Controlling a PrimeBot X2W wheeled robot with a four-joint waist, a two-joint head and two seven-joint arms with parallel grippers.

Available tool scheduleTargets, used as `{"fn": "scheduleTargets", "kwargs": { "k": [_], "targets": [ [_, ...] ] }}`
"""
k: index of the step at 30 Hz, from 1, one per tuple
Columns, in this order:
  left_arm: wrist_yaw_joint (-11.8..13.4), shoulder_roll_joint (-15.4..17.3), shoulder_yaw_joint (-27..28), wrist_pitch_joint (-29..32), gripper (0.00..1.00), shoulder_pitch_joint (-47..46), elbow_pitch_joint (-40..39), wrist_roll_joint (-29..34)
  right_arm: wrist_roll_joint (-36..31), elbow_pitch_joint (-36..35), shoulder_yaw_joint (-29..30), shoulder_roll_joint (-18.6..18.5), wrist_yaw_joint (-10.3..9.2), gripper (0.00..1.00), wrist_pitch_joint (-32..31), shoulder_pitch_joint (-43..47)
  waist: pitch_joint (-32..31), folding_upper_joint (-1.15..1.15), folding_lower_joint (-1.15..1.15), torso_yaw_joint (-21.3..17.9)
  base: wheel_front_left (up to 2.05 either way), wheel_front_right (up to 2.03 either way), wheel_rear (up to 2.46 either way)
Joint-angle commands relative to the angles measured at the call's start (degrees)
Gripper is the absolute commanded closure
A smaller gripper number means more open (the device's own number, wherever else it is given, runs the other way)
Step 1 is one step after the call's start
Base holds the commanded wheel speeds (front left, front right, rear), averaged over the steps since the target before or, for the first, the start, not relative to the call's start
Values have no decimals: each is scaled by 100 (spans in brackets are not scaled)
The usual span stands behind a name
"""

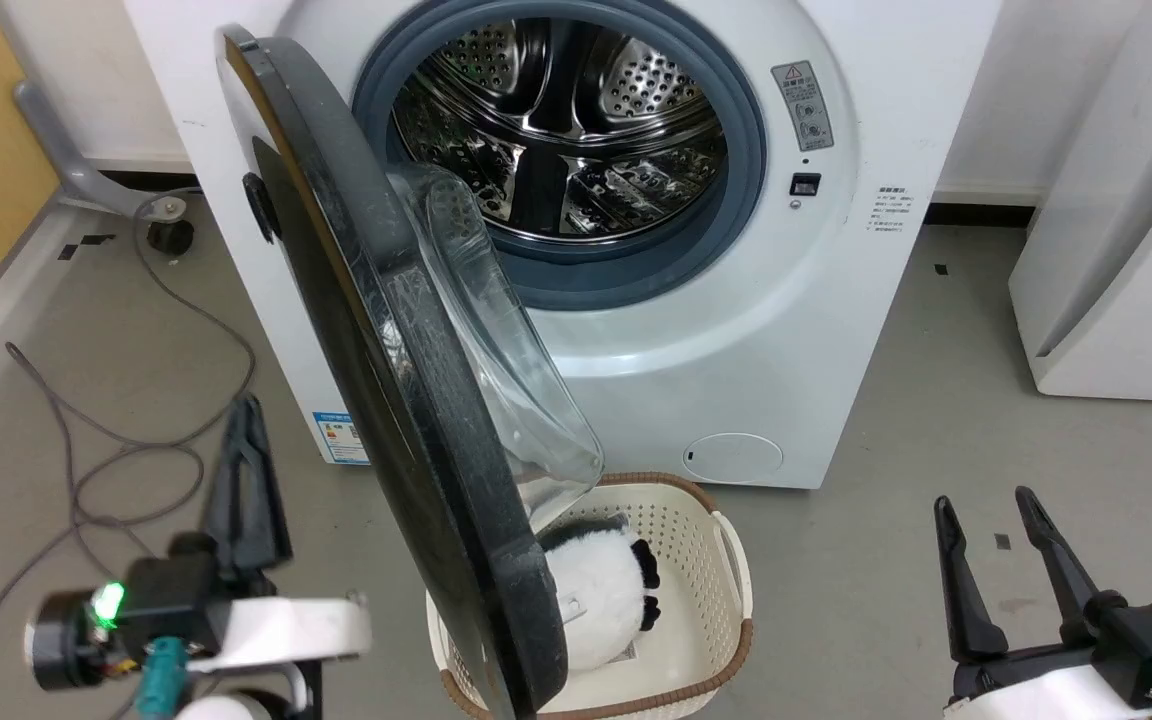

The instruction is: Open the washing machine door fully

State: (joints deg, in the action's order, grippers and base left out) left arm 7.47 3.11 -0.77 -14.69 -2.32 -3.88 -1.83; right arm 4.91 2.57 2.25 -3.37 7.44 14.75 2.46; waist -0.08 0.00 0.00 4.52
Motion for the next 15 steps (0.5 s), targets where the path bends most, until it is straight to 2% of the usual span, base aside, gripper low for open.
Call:
{"fn": "scheduleTargets", "kwargs": {
  "k": [1, 7, 15],
  "targets": [
    [22, 42, 38, -30, 100, -142, -161, 54, -56, -15, 8, 40, 5, 0, 25, 107, -3, 0, 0, 8, 0, 0, 0],
    [-82, 58, 34, -30, 100, -449, -992, 86, -99, -22, 5, 46, 5, 0, 25, 124, -18, 0, 0, 28, 0, 0, 0],
    [-359, 20, -589, -30, 100, -690, -1716, 53, -64, -24, 5, 48, 5, 0, 25, 124, -14, 0, 0, 41, 0, 0, 0]
  ]
}}
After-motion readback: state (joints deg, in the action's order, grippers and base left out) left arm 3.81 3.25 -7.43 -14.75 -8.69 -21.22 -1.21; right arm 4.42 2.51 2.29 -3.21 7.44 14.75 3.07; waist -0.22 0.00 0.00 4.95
